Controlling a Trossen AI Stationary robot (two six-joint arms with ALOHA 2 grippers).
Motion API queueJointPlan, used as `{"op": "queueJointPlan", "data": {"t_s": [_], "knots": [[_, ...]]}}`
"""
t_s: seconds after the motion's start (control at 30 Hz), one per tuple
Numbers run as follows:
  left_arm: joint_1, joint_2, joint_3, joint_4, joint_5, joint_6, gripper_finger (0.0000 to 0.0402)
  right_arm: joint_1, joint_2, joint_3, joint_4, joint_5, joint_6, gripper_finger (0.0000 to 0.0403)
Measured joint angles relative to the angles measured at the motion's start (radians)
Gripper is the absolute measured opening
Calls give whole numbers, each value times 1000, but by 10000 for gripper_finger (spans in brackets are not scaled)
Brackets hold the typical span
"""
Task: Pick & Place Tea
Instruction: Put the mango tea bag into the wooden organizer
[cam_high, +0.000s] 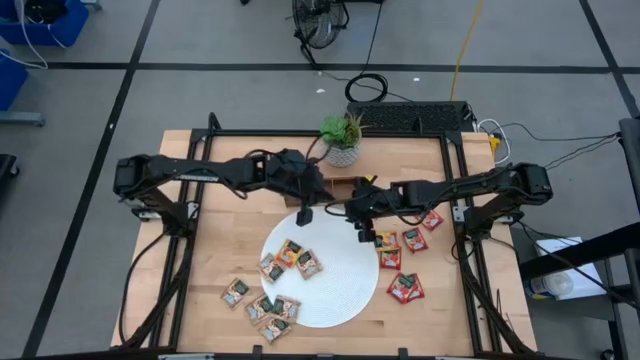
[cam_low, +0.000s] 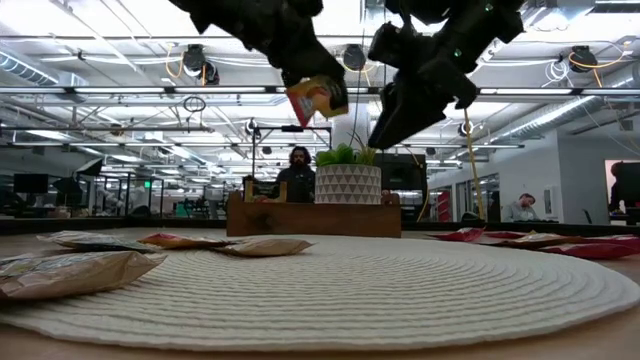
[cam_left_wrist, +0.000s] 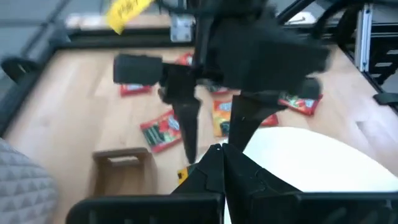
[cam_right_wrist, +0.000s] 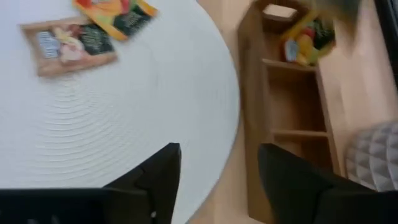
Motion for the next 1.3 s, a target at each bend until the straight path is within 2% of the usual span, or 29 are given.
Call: {"op": "queueJointPlan", "data": {"t_s": [0.13, 0.27, 0.47, 0.53, 0.63, 0.7, 1.03, 1.3], "knots": [[9, -72, -115, 90, -19, 32, 1, -4, 0, 0, -9, 35, 10, 212], [54, -155, -330, 351, -27, 34, 0, -12, -13, 0, -7, 46, 3, 212], [145, -174, -711, 1089, 33, 1, 0, -39, -39, -1, 57, 45, -7, 209], [165, -156, -796, 1257, 33, -22, 0, -49, -47, -1, 69, 45, -8, 207], [175, -125, -881, 1391, 35, -27, 0, -55, -51, -1, 94, 44, -12, 207], [174, -104, -899, 1450, 35, 8, 0, -58, -51, -1, 123, 43, -23, 207], [208, 54, -858, 1472, 55, 37, 0, -57, -51, -1, 176, 41, -36, 205], [251, 196, -800, 1540, 117, 22, 0, -57, -51, -1, 176, 40, -40, 204]]}}
